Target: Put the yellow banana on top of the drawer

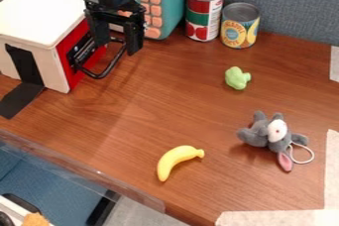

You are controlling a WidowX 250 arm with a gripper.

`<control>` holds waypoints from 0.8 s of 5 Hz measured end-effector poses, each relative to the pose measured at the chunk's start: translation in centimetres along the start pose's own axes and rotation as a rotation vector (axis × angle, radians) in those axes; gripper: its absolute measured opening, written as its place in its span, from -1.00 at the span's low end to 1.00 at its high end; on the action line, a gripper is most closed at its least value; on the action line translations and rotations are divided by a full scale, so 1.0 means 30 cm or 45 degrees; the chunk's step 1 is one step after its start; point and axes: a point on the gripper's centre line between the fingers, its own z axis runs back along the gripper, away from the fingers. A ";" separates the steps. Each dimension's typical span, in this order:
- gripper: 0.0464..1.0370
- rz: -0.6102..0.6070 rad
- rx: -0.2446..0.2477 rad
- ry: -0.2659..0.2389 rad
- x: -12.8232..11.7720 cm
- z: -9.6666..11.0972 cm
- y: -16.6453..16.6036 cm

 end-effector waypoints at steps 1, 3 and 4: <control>0.92 0.002 -0.021 0.038 -0.011 -0.045 -0.005; 0.92 -0.205 -0.102 -0.016 -0.195 -0.121 -0.259; 0.92 -0.198 -0.046 -0.073 -0.225 -0.165 -0.347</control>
